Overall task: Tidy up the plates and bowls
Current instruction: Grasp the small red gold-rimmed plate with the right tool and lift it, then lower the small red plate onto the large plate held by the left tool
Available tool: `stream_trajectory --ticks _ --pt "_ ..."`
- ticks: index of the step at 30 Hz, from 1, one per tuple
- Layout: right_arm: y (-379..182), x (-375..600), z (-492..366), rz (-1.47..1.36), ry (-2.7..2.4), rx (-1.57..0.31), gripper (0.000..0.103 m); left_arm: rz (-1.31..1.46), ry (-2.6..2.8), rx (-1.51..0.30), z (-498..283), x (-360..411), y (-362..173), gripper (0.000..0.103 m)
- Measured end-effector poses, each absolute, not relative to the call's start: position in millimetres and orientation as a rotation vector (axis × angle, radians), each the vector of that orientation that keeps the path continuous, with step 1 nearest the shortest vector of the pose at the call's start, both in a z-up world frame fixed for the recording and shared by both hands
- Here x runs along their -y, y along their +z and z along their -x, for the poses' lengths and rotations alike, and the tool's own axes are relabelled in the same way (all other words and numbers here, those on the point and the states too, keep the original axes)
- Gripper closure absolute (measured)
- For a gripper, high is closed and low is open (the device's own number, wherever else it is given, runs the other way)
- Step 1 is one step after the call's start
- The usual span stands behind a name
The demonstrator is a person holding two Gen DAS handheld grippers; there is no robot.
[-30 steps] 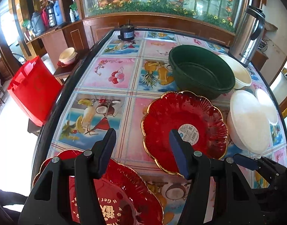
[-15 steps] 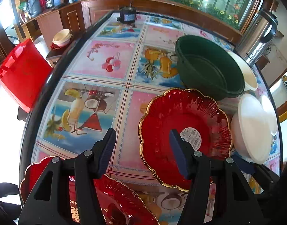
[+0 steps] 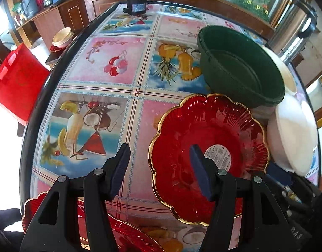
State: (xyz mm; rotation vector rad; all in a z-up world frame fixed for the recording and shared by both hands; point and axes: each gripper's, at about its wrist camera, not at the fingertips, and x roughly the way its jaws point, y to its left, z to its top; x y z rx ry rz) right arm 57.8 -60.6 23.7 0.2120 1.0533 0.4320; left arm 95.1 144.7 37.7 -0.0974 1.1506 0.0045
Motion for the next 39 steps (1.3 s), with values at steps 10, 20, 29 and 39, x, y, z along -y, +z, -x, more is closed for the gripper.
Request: stream_trajectory --ticks 10,20,29,39 --pt "15.2 62.1 -64.5 -0.205 0.392 -1.072 0.085 0.144 -0.015 -1.192 -105.3 -149.0 26.6 0.044" --pt "15.3 63.3 -66.0 -0.194 0.389 -1.068 0.091 0.088 0.004 -1.173 -104.8 -147.1 25.9 0.085" --pt "19.0 59.6 -63.2 -0.184 0.402 -1.065 0.091 0.115 0.002 -1.145 -97.2 -153.7 35.6 0.087" --pt "34.0 55.1 -53.7 -0.165 0.422 -1.035 0.091 0.129 -0.006 -1.104 -77.1 -161.7 56.3 0.088"
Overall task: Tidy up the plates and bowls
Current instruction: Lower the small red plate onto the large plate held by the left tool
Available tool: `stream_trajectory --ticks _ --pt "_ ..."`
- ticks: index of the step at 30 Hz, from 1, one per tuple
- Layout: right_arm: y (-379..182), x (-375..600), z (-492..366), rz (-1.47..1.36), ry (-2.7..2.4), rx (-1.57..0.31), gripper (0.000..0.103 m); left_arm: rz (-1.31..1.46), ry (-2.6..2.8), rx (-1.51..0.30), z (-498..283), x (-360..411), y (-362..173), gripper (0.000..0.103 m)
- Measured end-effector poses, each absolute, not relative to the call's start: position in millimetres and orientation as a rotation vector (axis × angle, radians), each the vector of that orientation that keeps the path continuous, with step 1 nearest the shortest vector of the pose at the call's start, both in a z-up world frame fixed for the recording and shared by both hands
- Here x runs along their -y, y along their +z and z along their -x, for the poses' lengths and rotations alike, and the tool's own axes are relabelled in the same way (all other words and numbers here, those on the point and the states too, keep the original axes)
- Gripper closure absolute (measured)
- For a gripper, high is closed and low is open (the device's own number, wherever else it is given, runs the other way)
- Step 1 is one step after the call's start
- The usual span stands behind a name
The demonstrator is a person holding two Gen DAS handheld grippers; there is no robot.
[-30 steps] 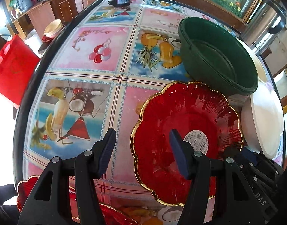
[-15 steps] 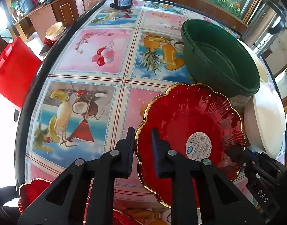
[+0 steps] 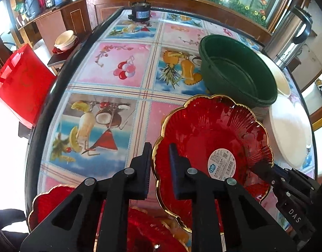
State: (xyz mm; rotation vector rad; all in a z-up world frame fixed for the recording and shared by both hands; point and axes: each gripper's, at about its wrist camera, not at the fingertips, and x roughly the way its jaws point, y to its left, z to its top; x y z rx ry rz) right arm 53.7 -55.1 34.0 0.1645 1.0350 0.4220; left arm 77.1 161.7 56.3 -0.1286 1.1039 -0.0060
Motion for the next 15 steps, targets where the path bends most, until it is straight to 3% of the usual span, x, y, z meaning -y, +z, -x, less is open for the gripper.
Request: stream_trajectory --ticks 15 --pt "55.0 24.4 -27.1 -0.122 0.533 -0.988 0.09 0.141 0.043 -1.009 -11.5 -197.2 88.4 0.087"
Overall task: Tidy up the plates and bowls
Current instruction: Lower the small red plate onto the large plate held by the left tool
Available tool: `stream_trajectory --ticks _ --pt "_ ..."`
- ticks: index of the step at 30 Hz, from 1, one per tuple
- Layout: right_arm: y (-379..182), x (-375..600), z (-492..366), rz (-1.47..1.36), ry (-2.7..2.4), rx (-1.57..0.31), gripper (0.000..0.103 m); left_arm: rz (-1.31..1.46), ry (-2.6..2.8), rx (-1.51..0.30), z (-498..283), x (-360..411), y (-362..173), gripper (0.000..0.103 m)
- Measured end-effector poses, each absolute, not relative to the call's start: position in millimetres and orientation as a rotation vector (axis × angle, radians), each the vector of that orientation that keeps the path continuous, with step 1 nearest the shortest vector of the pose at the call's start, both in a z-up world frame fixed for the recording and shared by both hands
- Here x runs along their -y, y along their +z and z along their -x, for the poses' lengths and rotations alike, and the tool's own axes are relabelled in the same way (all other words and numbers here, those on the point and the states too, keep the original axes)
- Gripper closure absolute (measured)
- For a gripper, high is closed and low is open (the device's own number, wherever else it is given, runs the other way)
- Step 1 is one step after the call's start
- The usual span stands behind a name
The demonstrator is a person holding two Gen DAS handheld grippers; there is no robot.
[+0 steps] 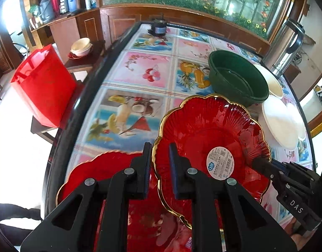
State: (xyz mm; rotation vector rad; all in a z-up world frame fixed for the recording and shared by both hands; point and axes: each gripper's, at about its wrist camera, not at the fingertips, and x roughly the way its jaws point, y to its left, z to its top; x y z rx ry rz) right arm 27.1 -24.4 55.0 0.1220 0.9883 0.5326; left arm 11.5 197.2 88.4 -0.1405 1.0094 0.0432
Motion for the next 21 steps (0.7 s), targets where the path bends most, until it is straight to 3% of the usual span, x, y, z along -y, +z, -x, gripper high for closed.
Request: stream_trajectory --ticks 21 --pt "50.8 -39.4 12.9 0.023 0.671 -0.986 0.087 0.199 0.121 -0.983 82.3 -253.0 79.8 0.087"
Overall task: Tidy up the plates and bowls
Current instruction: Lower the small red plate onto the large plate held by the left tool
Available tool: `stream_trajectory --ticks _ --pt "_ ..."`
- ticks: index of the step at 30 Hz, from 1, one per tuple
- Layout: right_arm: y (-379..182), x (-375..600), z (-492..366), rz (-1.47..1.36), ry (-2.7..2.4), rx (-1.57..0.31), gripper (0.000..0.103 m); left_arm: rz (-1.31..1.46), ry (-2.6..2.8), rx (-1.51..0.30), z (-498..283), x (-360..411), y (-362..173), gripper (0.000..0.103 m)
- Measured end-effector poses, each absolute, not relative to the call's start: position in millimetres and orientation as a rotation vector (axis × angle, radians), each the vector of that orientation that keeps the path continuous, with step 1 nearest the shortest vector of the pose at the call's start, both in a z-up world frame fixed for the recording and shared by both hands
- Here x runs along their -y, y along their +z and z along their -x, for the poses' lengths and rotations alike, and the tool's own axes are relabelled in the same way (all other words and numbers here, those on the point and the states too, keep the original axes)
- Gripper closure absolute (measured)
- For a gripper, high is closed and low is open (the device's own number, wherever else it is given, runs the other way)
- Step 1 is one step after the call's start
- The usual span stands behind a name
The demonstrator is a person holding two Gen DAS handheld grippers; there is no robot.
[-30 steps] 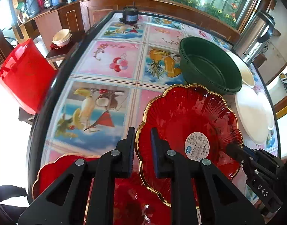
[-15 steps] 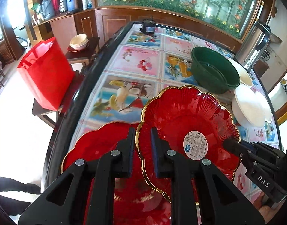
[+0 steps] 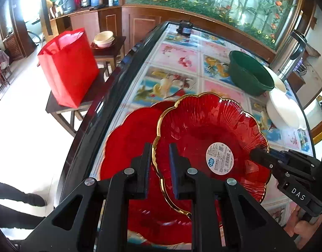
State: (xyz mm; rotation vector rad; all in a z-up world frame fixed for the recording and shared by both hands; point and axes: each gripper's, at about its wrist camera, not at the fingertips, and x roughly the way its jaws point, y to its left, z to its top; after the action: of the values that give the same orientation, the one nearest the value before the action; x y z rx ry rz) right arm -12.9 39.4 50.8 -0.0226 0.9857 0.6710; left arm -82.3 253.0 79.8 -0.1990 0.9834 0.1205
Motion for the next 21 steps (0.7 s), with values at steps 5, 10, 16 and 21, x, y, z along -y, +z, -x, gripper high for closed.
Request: stream_trajectory --ticks 5,10,16,21 --pt "43.9 -52.4 17.8 0.049 0.693 -0.999 0.087 0.206 0.142 -0.994 92.9 -262.6 72.9 0.087" --pt "38.4 -66.1 17.1 0.097 0.698 -1.009 0.087 0.224 0.16 -1.018 93.6 -270.4 59.3 0.087" --pt "33.1 -72.5 17.2 0.135 0.685 -1.015 0.087 0.212 0.168 -1.029 92.4 -271.1 51.9 0.087" --pt "32.1 -78.8 19.1 0.173 0.688 -1.019 0.086 0.208 0.177 -1.044 93.2 -275.2 46.0 0.087"
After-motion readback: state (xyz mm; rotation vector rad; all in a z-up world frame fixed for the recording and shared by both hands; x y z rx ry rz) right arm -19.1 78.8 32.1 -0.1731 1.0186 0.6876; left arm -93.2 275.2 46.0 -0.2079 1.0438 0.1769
